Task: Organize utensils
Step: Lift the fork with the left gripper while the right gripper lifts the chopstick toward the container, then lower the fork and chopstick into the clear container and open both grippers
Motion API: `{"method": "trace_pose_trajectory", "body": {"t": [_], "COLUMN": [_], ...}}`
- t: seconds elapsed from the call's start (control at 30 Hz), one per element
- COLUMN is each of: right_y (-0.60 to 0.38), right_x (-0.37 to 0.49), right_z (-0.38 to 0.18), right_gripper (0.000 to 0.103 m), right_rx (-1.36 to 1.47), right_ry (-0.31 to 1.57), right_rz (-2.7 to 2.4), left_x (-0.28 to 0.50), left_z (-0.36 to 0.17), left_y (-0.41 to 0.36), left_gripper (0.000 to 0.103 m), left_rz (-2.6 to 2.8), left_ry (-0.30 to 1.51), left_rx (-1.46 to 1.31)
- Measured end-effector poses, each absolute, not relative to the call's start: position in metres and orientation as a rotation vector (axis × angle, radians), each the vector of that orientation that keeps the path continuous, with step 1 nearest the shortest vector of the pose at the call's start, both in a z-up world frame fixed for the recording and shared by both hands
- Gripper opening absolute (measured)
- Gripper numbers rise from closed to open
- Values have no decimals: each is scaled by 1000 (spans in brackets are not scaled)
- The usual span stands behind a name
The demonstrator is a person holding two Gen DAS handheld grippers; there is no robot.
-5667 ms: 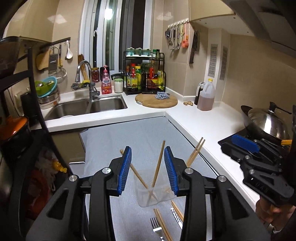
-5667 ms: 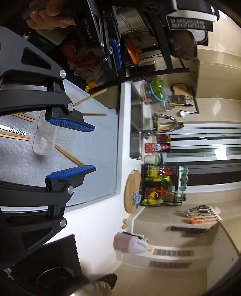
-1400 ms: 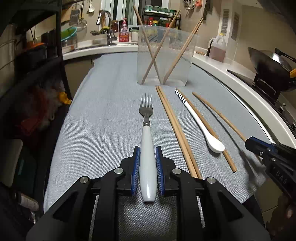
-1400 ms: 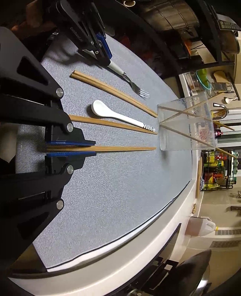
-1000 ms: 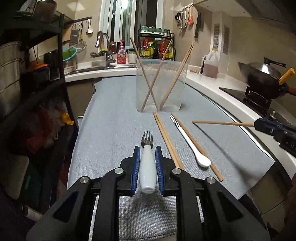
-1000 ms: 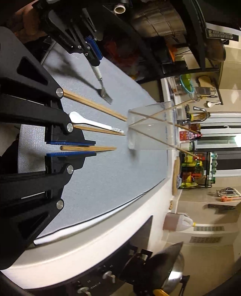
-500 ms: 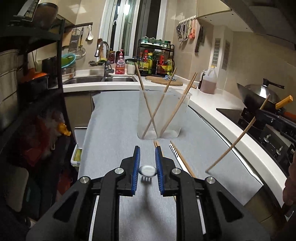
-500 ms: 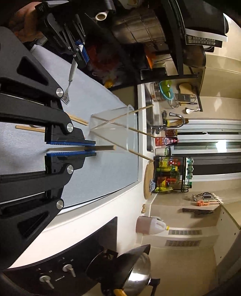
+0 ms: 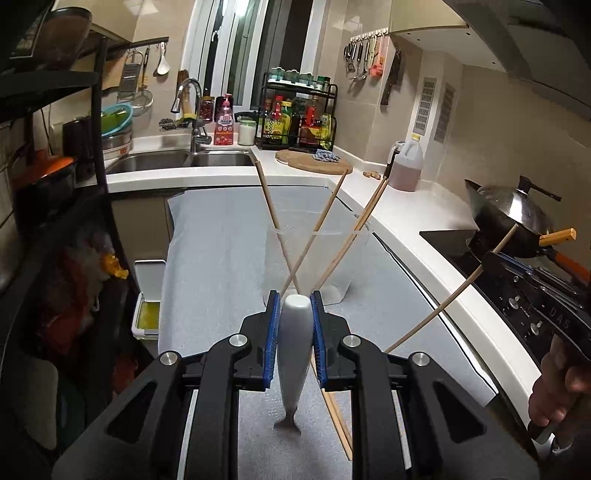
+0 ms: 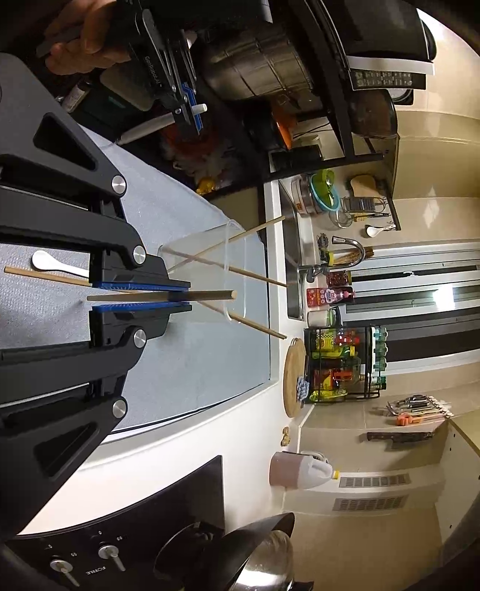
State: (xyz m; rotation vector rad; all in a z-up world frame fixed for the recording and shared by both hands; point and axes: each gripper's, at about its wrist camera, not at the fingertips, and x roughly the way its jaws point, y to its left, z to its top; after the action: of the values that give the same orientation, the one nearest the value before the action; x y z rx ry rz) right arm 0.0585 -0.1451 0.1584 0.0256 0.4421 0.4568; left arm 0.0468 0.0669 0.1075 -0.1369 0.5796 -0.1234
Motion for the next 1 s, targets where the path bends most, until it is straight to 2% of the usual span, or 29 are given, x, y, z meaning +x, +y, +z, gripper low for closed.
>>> {"method": "trace_pose_trajectory", "body": {"t": [0.33, 0.77, 1.0], "right_y": [-136, -132, -121], "right_x": [78, 123, 155], "right_z": [189, 264, 271], "right_gripper": [6, 6, 6], "right_rx": [33, 76, 81], "right_ry": [435, 320, 281], "right_rz": [492, 522, 516], "left_x": [81, 145, 186], "left_z": [139, 220, 228], "left_y": [75, 81, 73], "left_gripper": [17, 16, 16], "left_rz": [-129, -152, -125], "left_ry": [577, 487, 454], "left_rx": [-150, -200, -178]}}
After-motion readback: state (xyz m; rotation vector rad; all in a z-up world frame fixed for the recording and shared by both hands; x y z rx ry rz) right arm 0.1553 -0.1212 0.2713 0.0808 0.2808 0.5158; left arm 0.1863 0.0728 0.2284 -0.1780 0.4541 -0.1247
